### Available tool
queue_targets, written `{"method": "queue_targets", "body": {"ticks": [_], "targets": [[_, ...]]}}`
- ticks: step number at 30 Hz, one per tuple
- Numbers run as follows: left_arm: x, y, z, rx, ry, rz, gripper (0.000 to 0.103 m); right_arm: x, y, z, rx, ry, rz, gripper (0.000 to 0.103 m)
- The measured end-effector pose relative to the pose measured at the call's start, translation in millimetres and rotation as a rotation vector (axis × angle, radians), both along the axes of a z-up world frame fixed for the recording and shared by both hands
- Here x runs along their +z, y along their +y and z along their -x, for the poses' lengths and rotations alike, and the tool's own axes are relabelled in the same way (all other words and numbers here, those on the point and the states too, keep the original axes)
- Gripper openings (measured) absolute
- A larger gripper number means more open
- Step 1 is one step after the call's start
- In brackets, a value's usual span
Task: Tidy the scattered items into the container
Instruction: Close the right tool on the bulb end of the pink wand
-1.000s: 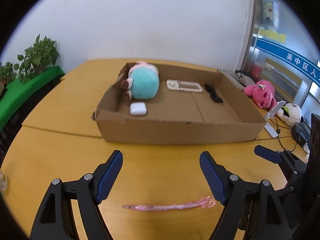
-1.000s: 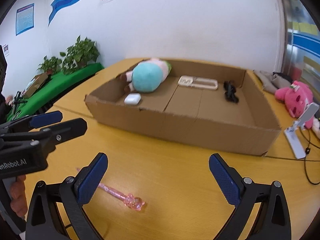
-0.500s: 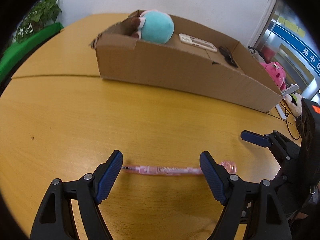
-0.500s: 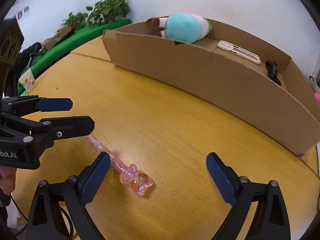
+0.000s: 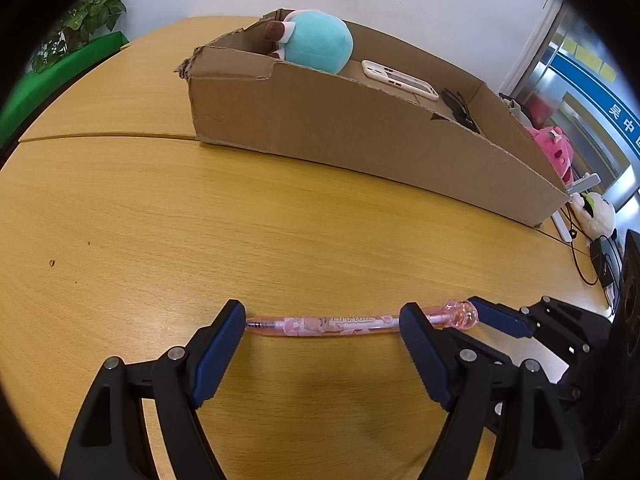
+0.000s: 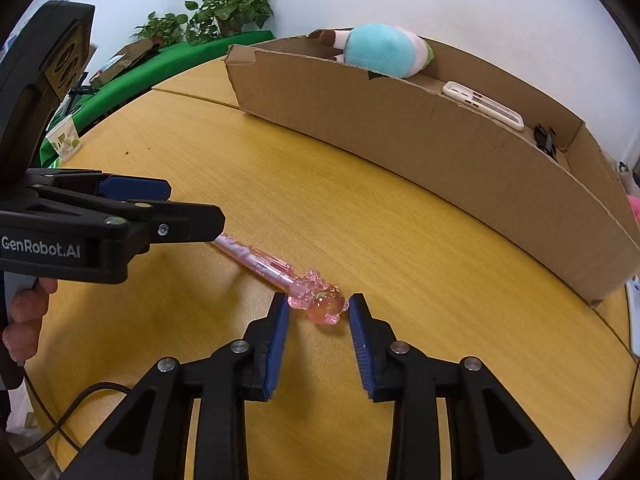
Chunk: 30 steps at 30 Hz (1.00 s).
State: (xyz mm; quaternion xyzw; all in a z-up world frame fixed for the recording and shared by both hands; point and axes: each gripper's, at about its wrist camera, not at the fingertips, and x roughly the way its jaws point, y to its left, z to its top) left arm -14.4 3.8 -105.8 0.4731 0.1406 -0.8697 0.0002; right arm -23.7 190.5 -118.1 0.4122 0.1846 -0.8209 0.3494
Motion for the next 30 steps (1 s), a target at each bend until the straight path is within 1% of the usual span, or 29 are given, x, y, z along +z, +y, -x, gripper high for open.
{"method": "queue_targets", "body": {"ticks": [4,6,11,13,16,18,21,26,27,28,30], "targets": [[1,2,-2,-0.005,0.002,-0.036,0.079,0,9,-6,-0.062,0.000,0.010,0.033],[2,3,-3,-0.001,0.004,-0.039,0.079,0,15,-5,-0.111,0.002,0.009,0.033],[9,5,-9,-0.001,0.026,-0.055,0.079,1,39,2,-0.276,0.001,0.014,0.033],[10,10,-7,-0.017,0.018,-0.071,0.079,2,53,6,-0.347,0.004,0.021,0.033],[9,25,1,-0.060,0.011,-0.098,0.079,3,69,10,-0.422,-0.007,0.041,0.033],[6,36,9,-0.087,-0.005,-0.138,0.079,4,73,9,-0.447,-0.011,0.045,0.033],[-5,50,24,-0.121,-0.043,-0.218,0.078,5,69,3,-0.444,-0.014,0.049,0.033],[-9,60,38,-0.118,-0.047,-0.261,0.076,3,54,-15,-0.393,-0.025,0.067,0.033],[-9,60,40,-0.116,-0.048,-0.264,0.070,3,51,-20,-0.377,-0.027,0.069,0.032],[-10,59,40,-0.114,-0.050,-0.267,0.065,3,48,-24,-0.360,-0.031,0.074,0.025],[-12,56,42,-0.104,-0.058,-0.285,0.043,2,41,-35,-0.321,-0.037,0.077,0.023]]}}
